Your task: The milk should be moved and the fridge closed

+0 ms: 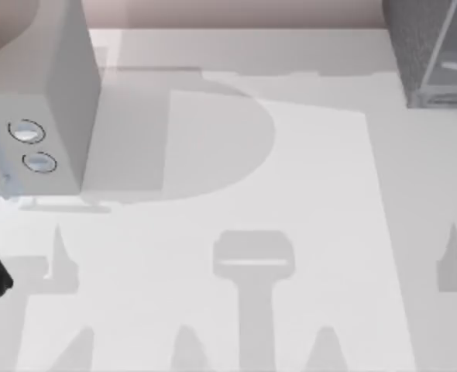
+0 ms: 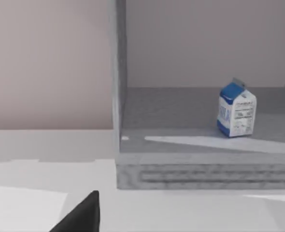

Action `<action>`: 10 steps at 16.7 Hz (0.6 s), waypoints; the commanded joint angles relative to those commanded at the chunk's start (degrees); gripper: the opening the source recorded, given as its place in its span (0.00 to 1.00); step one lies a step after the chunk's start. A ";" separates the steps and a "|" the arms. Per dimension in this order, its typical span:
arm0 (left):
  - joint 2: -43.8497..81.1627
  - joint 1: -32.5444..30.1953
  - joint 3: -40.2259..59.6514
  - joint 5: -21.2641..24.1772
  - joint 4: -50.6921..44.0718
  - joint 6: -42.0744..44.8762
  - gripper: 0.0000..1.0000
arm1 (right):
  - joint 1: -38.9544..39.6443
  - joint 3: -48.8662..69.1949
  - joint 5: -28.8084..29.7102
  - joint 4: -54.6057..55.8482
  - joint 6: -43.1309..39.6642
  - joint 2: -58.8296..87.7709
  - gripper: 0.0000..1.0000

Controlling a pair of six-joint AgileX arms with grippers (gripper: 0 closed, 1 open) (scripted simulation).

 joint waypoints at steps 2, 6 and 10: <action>0.00 0.00 0.00 0.00 0.00 0.00 1.00 | 0.42 -1.22 0.07 -0.56 -0.03 -1.50 1.00; 0.00 0.00 0.00 0.00 0.00 0.00 1.00 | 0.22 -1.09 0.05 -0.47 0.01 -1.29 1.00; 0.00 0.00 0.00 0.00 0.00 0.00 1.00 | 0.29 1.19 0.03 -4.27 0.42 -4.07 1.00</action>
